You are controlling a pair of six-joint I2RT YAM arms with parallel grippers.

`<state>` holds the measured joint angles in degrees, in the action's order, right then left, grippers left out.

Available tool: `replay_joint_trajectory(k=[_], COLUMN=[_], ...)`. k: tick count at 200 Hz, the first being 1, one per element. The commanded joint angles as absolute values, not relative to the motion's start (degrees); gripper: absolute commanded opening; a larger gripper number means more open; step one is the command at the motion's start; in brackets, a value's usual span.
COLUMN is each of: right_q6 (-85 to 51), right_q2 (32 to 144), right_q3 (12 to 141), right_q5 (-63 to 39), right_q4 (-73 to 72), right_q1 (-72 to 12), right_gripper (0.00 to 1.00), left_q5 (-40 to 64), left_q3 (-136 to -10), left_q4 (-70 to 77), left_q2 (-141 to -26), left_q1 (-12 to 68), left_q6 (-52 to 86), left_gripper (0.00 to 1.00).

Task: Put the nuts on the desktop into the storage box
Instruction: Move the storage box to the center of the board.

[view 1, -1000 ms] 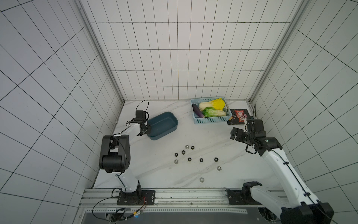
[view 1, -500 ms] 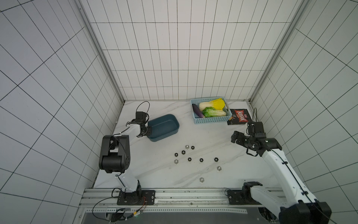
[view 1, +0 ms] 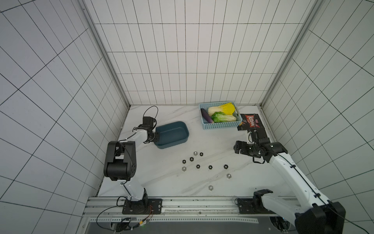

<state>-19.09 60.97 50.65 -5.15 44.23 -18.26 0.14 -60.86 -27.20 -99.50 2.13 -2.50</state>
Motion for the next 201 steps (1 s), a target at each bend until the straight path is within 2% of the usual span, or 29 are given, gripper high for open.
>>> replay_joint_trajectory(k=[1,65,114,147,182,201], right_q6=[-18.3,-19.8,-21.8,-23.5,-29.2,-34.1], right_q2=[61.8,63.6,65.8,69.4,72.3,72.2], right_q3=[52.8,52.7,52.1,53.2,53.8,51.9], right_q5=[-5.7,-4.0,-3.3,-2.8,3.6,5.4], right_q4=[45.7,45.4,43.4,42.3,44.0,46.0], right_q1=[-19.7,-22.7,-25.7,-29.0,-32.7,-33.8], right_gripper=[0.96,0.95,0.96,0.93,0.91,0.85], left_q5=[-0.8,-1.0,1.4,1.7,2.8,2.8], left_q3=[-62.2,-66.0,-67.0,-66.9,-66.7,-66.8], left_q4=[-27.3,-29.2,-30.5,-30.7,-31.1,-31.2], left_q2=[-100.8,-103.6,-104.0,-103.8,-104.2,-104.5], left_q1=[4.8,9.6,11.2,11.7,13.0,13.7], left_q6=[-4.6,-5.0,-4.9,-5.3,-5.7,-5.6], left_gripper=[0.28,0.28,0.34,0.36,0.37,0.38])
